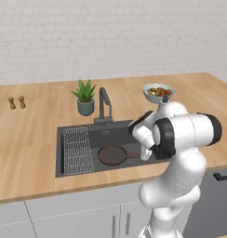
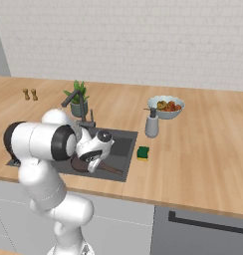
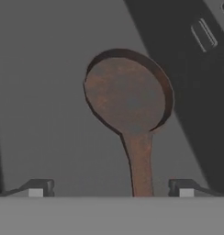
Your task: Pick the pan and sponge and place them into the sink. Then turn on the water.
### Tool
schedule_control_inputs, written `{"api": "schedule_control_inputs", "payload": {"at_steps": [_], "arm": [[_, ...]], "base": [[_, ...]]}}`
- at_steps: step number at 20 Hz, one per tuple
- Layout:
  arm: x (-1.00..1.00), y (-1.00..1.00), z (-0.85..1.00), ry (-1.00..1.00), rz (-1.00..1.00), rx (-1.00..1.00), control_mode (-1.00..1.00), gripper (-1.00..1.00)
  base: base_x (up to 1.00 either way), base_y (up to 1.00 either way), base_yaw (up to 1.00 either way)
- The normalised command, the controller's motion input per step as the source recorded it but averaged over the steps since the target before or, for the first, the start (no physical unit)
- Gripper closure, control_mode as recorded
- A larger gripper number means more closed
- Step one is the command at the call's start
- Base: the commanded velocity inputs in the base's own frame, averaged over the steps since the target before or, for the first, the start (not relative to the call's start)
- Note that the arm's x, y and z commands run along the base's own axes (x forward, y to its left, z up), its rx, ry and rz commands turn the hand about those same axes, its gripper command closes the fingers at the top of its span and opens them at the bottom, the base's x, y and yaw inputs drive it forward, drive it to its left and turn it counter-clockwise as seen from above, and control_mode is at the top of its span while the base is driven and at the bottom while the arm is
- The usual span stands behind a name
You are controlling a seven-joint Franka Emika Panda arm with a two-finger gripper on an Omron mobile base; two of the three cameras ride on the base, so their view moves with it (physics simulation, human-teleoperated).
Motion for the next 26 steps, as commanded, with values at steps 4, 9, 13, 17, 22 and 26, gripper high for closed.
{"api": "schedule_control_inputs", "payload": {"at_steps": [4, 9, 13, 17, 22, 26], "arm": [[0.00, 0.00, 1.00, 0.10, 0.00, 0.00, -1.00, -1.00], [-0.04, -0.10, 1.00, 0.16, -0.03, 0.00, -1.00, -1.00], [-0.19, -0.24, 1.00, 0.14, -0.18, 0.00, -1.00, -1.00], [-0.36, -0.28, 0.69, 0.11, -0.47, 0.00, -1.00, -1.00], [-0.35, -0.26, 0.40, 0.05, -0.54, 0.00, -1.00, -1.00], [-0.26, -0.37, 0.02, 0.00, -0.61, 0.02, -1.00, -1.00]], "base": [[0.00, 0.00, 0.00], [0.00, 0.00, 0.00], [0.00, 0.00, 0.00], [0.00, 0.00, 0.00], [0.00, 0.00, 0.00], [0.00, 0.00, 0.00]]}}
